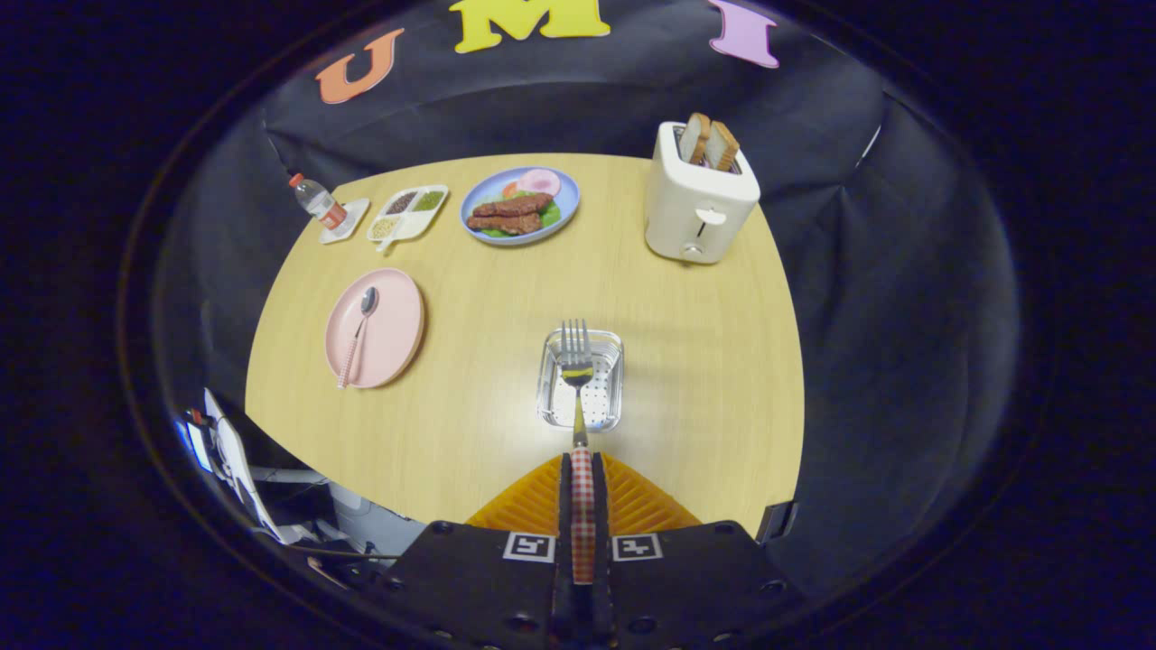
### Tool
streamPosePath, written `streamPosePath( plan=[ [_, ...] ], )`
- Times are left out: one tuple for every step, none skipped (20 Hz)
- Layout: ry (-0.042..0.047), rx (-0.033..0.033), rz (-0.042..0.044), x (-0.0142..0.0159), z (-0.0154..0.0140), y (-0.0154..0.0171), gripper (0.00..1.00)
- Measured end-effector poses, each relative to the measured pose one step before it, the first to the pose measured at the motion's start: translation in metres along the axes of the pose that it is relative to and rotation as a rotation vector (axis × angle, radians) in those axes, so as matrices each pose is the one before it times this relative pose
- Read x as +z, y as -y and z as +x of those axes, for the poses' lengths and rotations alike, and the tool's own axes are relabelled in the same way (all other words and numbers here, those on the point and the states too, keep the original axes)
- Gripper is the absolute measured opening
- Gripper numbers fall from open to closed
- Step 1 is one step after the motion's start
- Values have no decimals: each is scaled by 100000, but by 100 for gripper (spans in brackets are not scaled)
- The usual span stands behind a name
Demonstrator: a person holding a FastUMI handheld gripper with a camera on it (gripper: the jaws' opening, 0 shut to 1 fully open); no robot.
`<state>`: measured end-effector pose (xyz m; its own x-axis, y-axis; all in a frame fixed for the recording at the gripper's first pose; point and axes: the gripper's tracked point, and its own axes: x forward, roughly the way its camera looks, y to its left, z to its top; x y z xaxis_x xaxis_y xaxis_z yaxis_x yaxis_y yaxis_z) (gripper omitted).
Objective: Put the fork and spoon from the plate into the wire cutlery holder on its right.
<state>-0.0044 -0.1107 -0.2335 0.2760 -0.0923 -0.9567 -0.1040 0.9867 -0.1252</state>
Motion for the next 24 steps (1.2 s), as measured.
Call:
streamPosePath(
  plan=[
    [-3808, 1238, 1152, -236, 204, -38, 8],
    [-4049, 1369, 1035, -280, 368, -117, 8],
    [-4089, 1332, 1220, -170, 315, 16, 8],
    [-3762, 1061, 1296, -106, 262, 59, 8],
    [-3704, 419, 1309, 9, 275, 189, 8],
    [-3179, 310, 1542, 67, 354, 82, 8],
    [-2811, 301, 872, 205, 218, -8, 8],
    [-2464, -17, 215, 200, 336, 5, 8],
    [-2355, -229, -330, 245, 288, -23, 8],
    [-2471, -344, 560, 295, 288, 82, 8],
    [-2126, -42, 1258, 417, 384, -163, 8],
    [-2042, 225, 118, 192, 186, -225, 8],
    [-2416, -414, -29, 286, 221, -77, 8],
    [-2064, -506, 321, 429, 384, -69, 8],
    [-1682, -742, 533, 326, 179, -80, 8],
    [-1434, -21, 545, 357, 251, -174, 8],
    [-1582, -17, 592, 290, 220, -188, 8],
    [-1267, 400, 457, 323, 319, -375, 8],
    [-977, 112, 375, 324, 183, -326, 8],
    [-469, 422, 98, 264, 252, -370, 8],
    [-599, 15, -213, 311, 130, -252, 8],
    [-172, -227, 359, 323, 192, -209, 9],
    [65, 487, 935, 292, 129, -384, 11],
    [-480, 34, 689, 15, 370, -191, 11]
  ],
)
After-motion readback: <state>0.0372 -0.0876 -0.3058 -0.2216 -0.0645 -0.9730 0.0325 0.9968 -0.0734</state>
